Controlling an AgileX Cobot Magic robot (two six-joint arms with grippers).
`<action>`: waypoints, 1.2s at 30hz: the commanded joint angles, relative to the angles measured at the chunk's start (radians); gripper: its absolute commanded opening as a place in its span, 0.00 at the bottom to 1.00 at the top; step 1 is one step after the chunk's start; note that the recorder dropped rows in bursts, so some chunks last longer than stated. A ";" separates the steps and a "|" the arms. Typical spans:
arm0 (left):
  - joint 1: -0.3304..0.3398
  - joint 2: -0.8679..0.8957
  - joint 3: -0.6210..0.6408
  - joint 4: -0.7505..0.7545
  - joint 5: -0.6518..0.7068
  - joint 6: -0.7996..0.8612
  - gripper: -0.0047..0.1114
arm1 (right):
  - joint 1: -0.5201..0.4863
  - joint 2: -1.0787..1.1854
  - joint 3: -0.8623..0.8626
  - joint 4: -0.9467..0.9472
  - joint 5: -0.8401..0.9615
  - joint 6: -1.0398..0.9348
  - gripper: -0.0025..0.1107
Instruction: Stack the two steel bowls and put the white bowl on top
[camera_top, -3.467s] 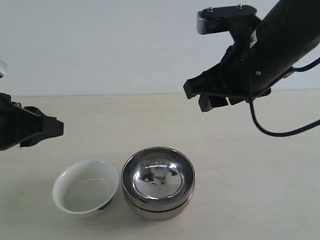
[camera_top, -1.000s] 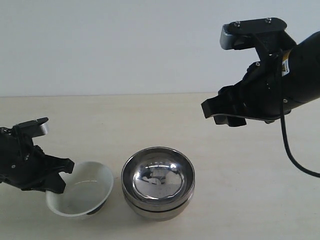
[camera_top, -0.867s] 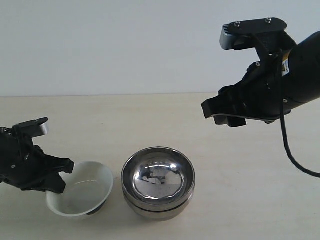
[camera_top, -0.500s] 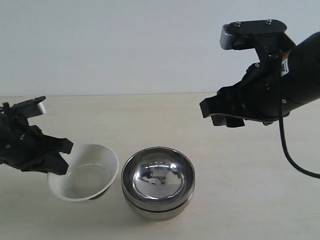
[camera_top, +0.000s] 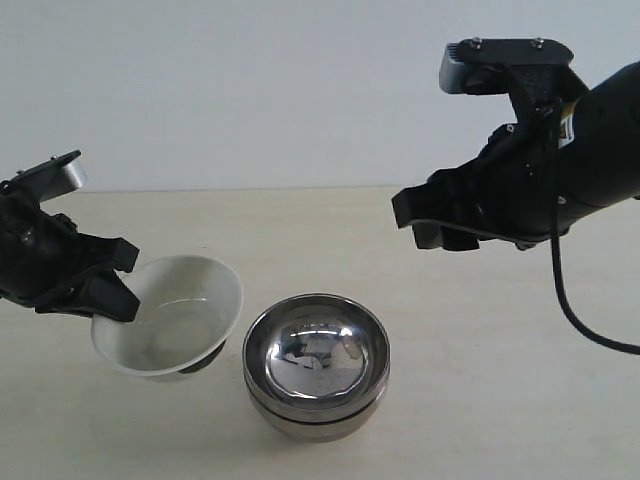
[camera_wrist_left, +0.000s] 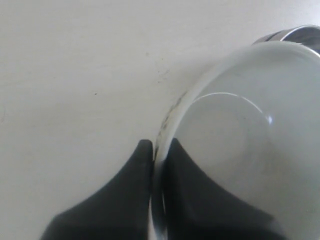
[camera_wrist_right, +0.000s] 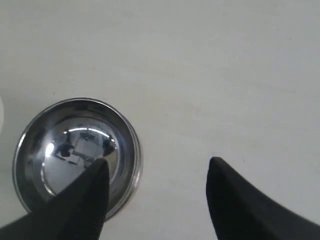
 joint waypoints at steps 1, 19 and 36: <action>0.000 -0.013 -0.012 -0.016 0.023 -0.018 0.07 | 0.001 0.023 0.000 0.101 -0.052 -0.051 0.47; -0.119 -0.006 -0.117 -0.026 0.023 -0.059 0.07 | 0.001 0.138 -0.063 0.523 -0.084 -0.391 0.47; -0.220 -0.003 -0.140 -0.032 -0.010 -0.100 0.07 | 0.001 0.138 -0.063 0.572 -0.071 -0.405 0.47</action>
